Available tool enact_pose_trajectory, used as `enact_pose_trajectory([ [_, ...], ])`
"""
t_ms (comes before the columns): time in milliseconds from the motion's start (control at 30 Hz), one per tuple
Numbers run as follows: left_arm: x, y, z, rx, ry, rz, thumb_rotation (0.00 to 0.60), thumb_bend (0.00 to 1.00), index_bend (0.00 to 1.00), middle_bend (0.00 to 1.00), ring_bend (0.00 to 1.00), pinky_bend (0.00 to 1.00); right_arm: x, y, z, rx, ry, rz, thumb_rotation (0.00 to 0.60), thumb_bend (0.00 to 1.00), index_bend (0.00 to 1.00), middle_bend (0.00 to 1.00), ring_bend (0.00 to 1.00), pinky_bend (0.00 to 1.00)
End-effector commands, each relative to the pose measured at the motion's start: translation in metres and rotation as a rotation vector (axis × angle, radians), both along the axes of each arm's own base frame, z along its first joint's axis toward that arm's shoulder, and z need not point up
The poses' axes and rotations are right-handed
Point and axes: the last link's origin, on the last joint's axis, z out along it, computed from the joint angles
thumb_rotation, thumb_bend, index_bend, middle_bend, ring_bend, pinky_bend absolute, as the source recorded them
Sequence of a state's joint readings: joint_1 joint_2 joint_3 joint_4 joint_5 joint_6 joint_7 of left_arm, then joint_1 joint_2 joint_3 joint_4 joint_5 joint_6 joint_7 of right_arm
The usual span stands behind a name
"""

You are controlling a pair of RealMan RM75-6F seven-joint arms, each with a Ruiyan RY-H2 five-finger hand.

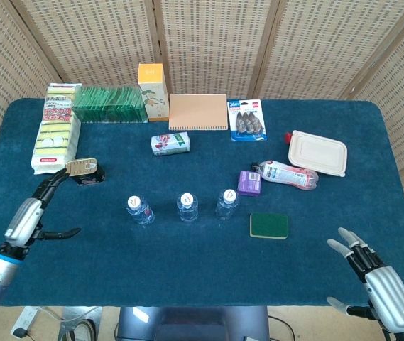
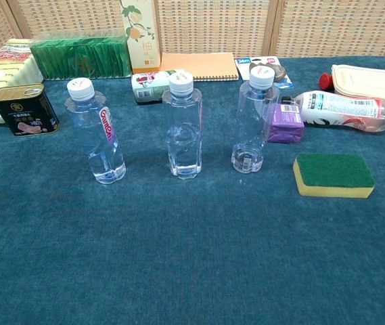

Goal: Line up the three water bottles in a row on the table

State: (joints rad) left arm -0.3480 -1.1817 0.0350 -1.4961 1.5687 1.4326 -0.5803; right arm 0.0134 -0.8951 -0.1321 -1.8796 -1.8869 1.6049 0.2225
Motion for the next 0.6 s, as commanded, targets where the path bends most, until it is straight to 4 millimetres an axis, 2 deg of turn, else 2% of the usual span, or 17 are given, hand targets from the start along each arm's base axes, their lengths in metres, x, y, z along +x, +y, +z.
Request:
enact_pose_trajectory([
  [33, -0.015, -0.040, 0.025, 0.054, 0.118, 0.112, 0.600, 0.11, 0.00, 0.00, 0.00, 0.01, 0.000, -0.001, 0.000, -0.044, 0.015, -0.009, 0.600, 0.00, 0.13, 0.00, 0.02, 0.11],
  [167, -0.024, -0.070, 0.039, 0.078, 0.163, 0.189, 0.600, 0.12, 0.00, 0.00, 0.00, 0.01, 0.000, -0.002, 0.001, -0.115, 0.028, -0.025, 0.600, 0.00, 0.13, 0.00, 0.01, 0.07],
  [300, -0.024, -0.089, 0.052, 0.138, 0.196, 0.195, 0.600, 0.12, 0.00, 0.00, 0.00, 0.01, 0.000, -0.002, 0.003, -0.193, 0.054, -0.046, 0.600, 0.00, 0.14, 0.00, 0.01, 0.06],
  [400, -0.023, -0.101, 0.057, 0.160, 0.211, 0.186, 0.600, 0.13, 0.00, 0.00, 0.00, 0.01, -0.002, -0.001, 0.006, -0.233, 0.070, -0.066, 0.600, 0.00, 0.15, 0.00, 0.01, 0.05],
  [600, -0.021, -0.111, 0.061, 0.182, 0.225, 0.161, 0.600, 0.12, 0.00, 0.00, 0.00, 0.01, -0.006, -0.002, 0.011, -0.299, 0.106, -0.123, 0.600, 0.00, 0.15, 0.00, 0.00, 0.02],
])
